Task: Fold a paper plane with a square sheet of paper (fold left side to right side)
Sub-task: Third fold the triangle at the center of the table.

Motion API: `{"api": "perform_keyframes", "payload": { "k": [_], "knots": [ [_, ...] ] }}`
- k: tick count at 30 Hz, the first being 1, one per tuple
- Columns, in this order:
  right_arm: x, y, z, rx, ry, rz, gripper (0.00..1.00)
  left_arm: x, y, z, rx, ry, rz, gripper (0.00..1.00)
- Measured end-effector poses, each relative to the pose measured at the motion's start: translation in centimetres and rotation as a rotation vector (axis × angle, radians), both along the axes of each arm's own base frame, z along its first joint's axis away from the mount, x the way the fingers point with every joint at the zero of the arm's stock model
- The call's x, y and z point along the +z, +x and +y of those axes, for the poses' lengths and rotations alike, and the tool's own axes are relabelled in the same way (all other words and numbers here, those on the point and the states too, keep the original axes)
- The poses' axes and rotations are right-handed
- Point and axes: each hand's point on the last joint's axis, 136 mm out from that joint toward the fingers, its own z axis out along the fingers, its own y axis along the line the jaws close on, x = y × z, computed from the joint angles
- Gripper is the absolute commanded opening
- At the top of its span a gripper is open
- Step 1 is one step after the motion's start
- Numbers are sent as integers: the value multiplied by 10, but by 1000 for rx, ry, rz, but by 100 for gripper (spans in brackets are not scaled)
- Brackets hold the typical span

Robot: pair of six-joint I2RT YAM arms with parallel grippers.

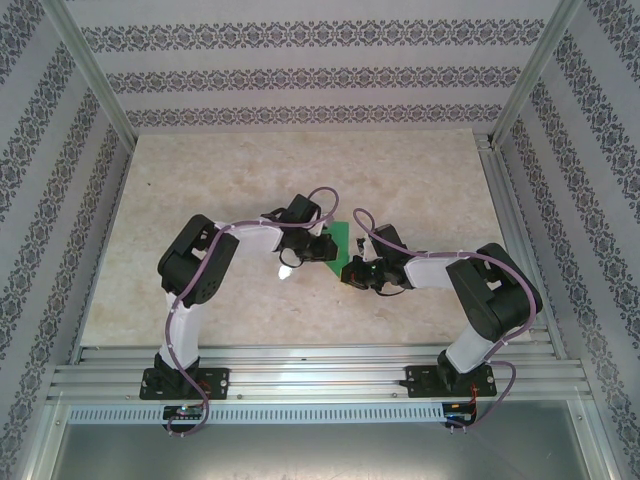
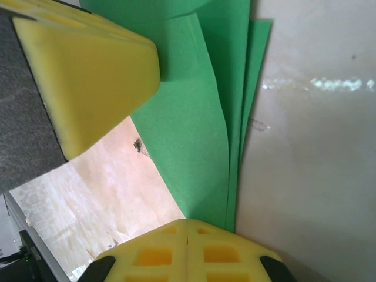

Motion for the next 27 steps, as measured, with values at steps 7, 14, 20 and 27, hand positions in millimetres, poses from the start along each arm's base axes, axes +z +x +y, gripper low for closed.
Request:
{"api": "perform_keyframes", "payload": {
  "k": [7, 14, 20, 27],
  "knots": [
    [0, 0, 0, 2, -1, -2, 0, 1, 18, 17, 33, -3, -14, 16],
    [0, 0, 0, 7, -3, -4, 0, 1, 38, 30, 62, 0, -30, 16],
    [0, 0, 0, 13, -7, -7, 0, 3, 56, 47, 95, 27, -54, 17],
    [0, 0, 0, 12, -10, -4, 0, 38, 78, 85, 182, 57, -143, 15]
  ]
}}
